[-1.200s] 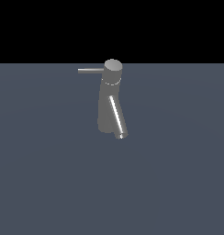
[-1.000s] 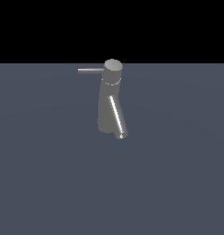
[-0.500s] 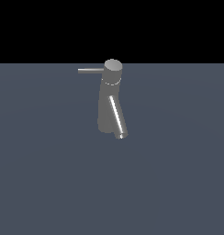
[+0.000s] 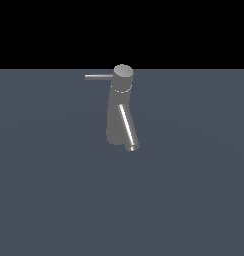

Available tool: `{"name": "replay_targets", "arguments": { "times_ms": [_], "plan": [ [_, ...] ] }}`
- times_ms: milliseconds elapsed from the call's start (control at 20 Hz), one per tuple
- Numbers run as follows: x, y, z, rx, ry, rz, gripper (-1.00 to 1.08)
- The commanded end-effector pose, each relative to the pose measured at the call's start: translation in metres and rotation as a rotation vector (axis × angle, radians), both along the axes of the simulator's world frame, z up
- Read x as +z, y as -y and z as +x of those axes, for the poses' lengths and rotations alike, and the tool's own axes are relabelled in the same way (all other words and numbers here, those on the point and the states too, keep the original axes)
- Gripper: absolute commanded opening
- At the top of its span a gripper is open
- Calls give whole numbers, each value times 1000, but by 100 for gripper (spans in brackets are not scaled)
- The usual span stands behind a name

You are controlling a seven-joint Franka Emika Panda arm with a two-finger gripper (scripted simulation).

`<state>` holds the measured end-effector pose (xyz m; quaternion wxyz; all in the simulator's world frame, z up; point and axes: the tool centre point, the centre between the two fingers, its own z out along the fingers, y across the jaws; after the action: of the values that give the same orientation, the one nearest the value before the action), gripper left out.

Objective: Turn on the faucet by rotating a designated handle.

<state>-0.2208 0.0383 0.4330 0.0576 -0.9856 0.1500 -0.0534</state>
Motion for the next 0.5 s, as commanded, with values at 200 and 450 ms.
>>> {"name": "replay_targets", "arguments": {
  "times_ms": [200,450],
  "plan": [
    [-27,-17,25,-147,41,60,-100],
    [-45,-27,45,-252,71,103,-100]
  ]
}}
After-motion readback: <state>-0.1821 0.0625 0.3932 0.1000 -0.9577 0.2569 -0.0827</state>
